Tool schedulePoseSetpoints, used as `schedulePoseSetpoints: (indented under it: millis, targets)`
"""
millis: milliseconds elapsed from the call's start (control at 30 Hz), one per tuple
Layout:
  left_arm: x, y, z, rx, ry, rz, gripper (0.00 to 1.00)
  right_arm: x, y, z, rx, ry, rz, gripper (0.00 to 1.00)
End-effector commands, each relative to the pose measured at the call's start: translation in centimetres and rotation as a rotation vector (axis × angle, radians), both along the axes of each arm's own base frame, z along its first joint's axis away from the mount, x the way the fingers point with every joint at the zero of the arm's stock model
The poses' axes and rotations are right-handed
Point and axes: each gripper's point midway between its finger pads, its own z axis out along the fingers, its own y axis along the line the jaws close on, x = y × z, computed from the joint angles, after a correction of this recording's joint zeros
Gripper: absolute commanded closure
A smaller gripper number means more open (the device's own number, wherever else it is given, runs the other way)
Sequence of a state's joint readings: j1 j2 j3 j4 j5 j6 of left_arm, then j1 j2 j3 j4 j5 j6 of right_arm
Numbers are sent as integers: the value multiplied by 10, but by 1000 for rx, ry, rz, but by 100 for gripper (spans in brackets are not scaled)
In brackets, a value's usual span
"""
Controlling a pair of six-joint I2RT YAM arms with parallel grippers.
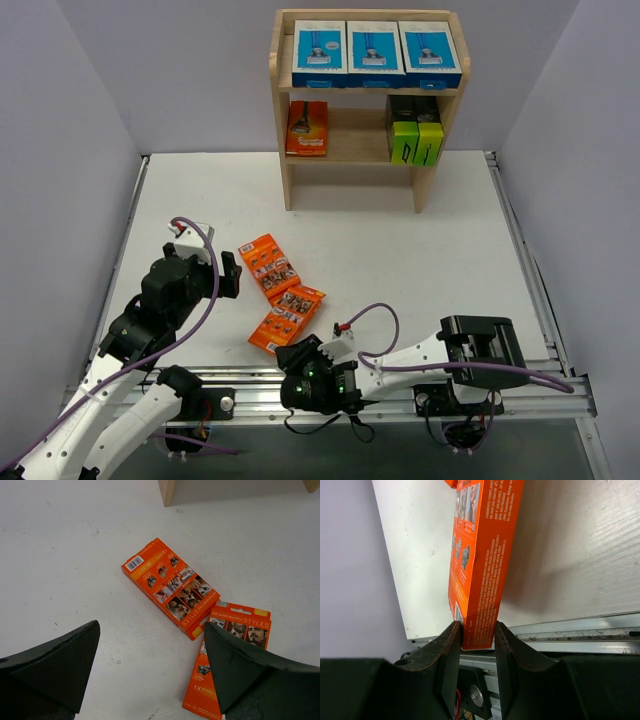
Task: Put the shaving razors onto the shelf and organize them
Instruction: Grab a shaving razor with the right arm
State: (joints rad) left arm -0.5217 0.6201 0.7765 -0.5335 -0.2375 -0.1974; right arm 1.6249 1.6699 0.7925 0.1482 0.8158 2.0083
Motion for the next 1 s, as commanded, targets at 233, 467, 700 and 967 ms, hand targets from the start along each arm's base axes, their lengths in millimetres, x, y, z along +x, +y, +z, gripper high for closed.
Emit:
schedulePoseSetpoints:
  millis: [233, 467, 700, 967]
  targets:
    - [2, -4, 13, -19, -44, -18, 6, 17, -23, 42, 20, -114, -66, 100]
    - [1, -7, 16, -21, -47, -37, 6, 17, -33, 49, 38, -122, -65, 100]
    - [-3, -12, 25, -34, -75, -77, 6, 19, -49, 60, 45, -143, -59, 100]
    - [-5, -18, 28, -50, -91, -113, 6, 22, -63, 78, 33, -187, -47, 100]
